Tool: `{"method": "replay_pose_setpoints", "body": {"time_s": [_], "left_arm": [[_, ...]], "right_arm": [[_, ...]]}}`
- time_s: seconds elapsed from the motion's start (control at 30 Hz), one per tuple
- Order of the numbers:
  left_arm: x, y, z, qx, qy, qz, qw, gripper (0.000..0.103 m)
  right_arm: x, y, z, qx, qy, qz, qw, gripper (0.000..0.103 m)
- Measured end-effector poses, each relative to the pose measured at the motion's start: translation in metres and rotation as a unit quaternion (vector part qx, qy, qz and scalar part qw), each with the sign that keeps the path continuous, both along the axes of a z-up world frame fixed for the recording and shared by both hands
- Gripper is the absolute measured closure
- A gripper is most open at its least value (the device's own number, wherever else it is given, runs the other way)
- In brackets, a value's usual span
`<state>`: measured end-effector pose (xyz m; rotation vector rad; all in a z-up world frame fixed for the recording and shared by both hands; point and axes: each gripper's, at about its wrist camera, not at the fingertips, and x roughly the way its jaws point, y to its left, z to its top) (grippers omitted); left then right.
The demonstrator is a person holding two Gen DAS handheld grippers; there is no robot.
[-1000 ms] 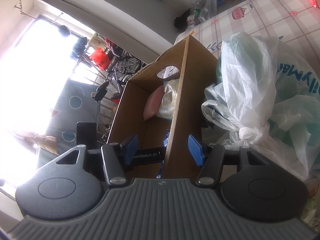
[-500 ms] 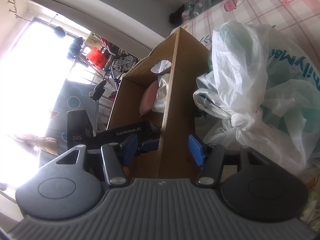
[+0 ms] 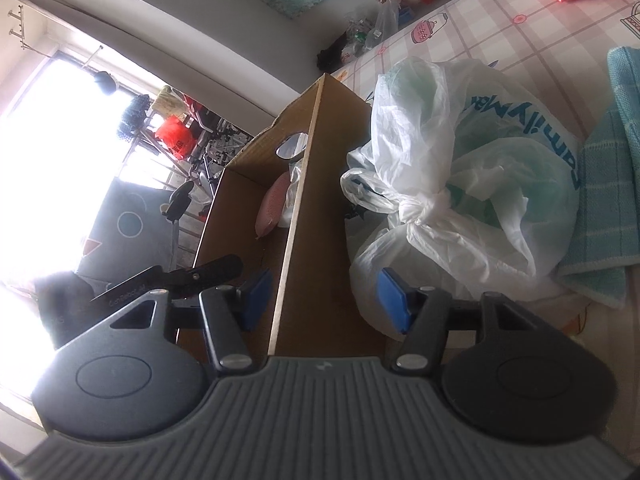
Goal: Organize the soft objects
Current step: 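Move the right tool back over the pile toward the pink plush bunny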
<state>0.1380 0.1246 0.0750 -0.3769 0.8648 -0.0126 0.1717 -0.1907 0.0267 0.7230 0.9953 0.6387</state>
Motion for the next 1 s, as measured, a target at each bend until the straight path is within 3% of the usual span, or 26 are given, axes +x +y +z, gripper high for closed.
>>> {"method": "replay_pose_setpoints", "body": {"time_s": [0.37, 0.7, 1.0], "left_arm": [[-0.025, -0.057, 0.026, 0.030, -0.075, -0.044, 0.9958, 0.014], [-0.026, -0.130, 0.015, 0.029, -0.081, -0.113, 0.9898, 0.014], [-0.019, -0.198, 0.004, 0.049, -0.095, -0.163, 0.9807, 0.014]], "right_arm": [[-0.026, -0.042, 0.010, 0.018, -0.023, -0.045, 0.999, 0.040], [-0.050, -0.098, 0.032, 0.024, -0.058, -0.097, 0.993, 0.037], [-0.063, -0.160, 0.040, -0.005, -0.074, -0.136, 0.988, 0.037]]}}
